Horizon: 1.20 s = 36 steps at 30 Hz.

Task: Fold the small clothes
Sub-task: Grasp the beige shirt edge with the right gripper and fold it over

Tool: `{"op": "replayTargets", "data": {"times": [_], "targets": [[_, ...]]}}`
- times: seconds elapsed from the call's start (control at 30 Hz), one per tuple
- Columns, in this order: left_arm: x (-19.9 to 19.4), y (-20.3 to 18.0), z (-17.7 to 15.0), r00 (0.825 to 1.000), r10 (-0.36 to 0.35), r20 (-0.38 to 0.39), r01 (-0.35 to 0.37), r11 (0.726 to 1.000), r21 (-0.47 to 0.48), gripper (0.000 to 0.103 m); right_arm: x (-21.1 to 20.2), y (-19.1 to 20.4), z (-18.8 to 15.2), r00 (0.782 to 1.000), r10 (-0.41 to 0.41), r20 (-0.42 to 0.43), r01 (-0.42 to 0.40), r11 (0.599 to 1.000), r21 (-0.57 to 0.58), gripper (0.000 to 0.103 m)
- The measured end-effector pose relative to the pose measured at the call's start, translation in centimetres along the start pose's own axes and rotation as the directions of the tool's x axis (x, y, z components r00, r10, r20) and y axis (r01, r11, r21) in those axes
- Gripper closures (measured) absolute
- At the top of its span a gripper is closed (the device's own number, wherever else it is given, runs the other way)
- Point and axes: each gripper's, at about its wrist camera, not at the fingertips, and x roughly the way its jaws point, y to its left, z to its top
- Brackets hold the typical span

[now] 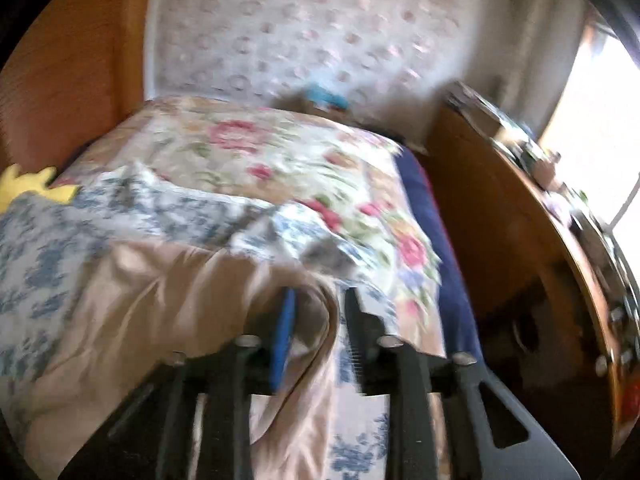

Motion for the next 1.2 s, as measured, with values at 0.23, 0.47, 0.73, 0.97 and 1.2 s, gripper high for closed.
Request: {"op": "replayTargets", "data": {"times": [0.23, 0.47, 0.73, 0.97, 1.2], "targets": [[1.0, -2.0, -0.5, 0.999, -0.030, -0.033, 0.031, 0.999, 0.035, 0.025, -2.2, 0.5, -3.9, 0.992, 0.124, -0.008, -0.124, 0.991, -0.041, 0.063], [1.9, -3.5, -1.3, 0.997, -0.043, -0.071, 0.047, 0.998, 0.051, 0.025, -9.0, 0.0, -12.0, 0.972, 0.235, 0.000, -0.234, 0.968, -0.087, 0.063], [2.6, -4.7, -3.9, 0.989, -0.054, -0.135, 0.062, 0.997, 0.055, 0.025, -14.4, -2.8, -18.9, 0.949, 0.314, -0.005, -0.314, 0.949, 0.008, 0.063], [2.8, -5.0, -4.5, 0.988, -0.041, -0.148, 0.051, 0.997, 0.065, 0.025, -16.3, -2.8, -20.1, 0.945, 0.325, -0.012, -0.325, 0.945, 0.037, 0.063], [2.9, -5.1, -4.6, 0.988, -0.035, -0.147, 0.046, 0.996, 0.073, 0.025, -16.5, -2.3, -20.5, 0.942, 0.333, -0.033, -0.330, 0.941, 0.075, 0.063]]}}
